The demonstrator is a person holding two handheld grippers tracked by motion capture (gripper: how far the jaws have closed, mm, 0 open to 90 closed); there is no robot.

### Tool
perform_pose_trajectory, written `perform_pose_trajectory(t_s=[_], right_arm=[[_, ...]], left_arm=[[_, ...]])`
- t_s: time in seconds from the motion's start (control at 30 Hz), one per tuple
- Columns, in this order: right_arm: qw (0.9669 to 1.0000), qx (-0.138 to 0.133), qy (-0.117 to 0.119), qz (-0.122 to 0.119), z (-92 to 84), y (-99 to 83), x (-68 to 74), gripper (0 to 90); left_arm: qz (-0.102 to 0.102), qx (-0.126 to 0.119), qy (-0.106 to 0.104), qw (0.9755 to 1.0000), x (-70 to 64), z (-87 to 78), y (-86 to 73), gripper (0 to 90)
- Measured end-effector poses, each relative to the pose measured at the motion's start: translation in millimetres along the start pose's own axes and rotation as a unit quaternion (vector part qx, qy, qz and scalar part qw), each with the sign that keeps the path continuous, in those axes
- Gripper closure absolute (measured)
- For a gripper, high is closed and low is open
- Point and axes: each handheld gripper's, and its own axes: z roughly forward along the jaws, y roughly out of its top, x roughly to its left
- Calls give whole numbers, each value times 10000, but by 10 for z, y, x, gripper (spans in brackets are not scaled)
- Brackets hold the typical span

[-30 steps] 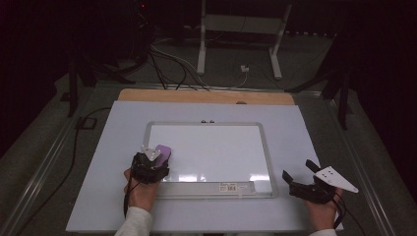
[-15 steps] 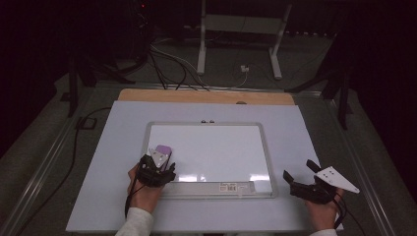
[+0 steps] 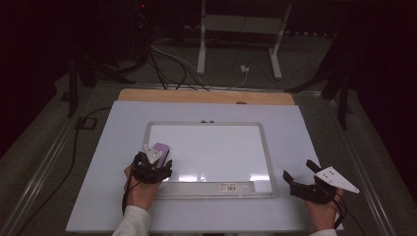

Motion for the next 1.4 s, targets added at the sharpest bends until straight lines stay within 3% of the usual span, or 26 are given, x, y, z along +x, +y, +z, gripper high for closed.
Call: perform_pose_trajectory(t_s=[0.13, 0.33, 0.53, 0.7, 0.8, 0.87, 1.13, 1.4], right_arm=[[10000, -5, 1, 3, 2, -2, -8, 21], [10000, 2, 13, -5, 4, -2, -3, 21], [10000, 1, 9, -5, 5, -3, -2, 21], [10000, 10, 12, -11, 10, -3, 0, 21], [10000, 2, 4, 6, 1, -2, -2, 21], [10000, -3, 0, 6, 2, -2, -8, 21], [10000, -15, 3, 19, -3, 0, -14, 21], [10000, -19, -3, 16, -9, 2, -11, 21]], left_arm=[[173, -13, 210, 9996, -8, -4, -9, 296], [226, 105, 253, 9994, 23, 26, -8, 293], [-7, 113, 253, 9996, 127, 24, -15, 306], [-21, 191, 332, 9993, 167, 23, -19, 375], [-220, 315, 75, 9992, 223, 41, -64, 407], [-199, 360, 53, 9991, 210, 37, -94, 450], [-332, 486, 306, 9978, 172, -83, -136, 617], [-425, 545, 326, 9971, 136, -221, -235, 629]])
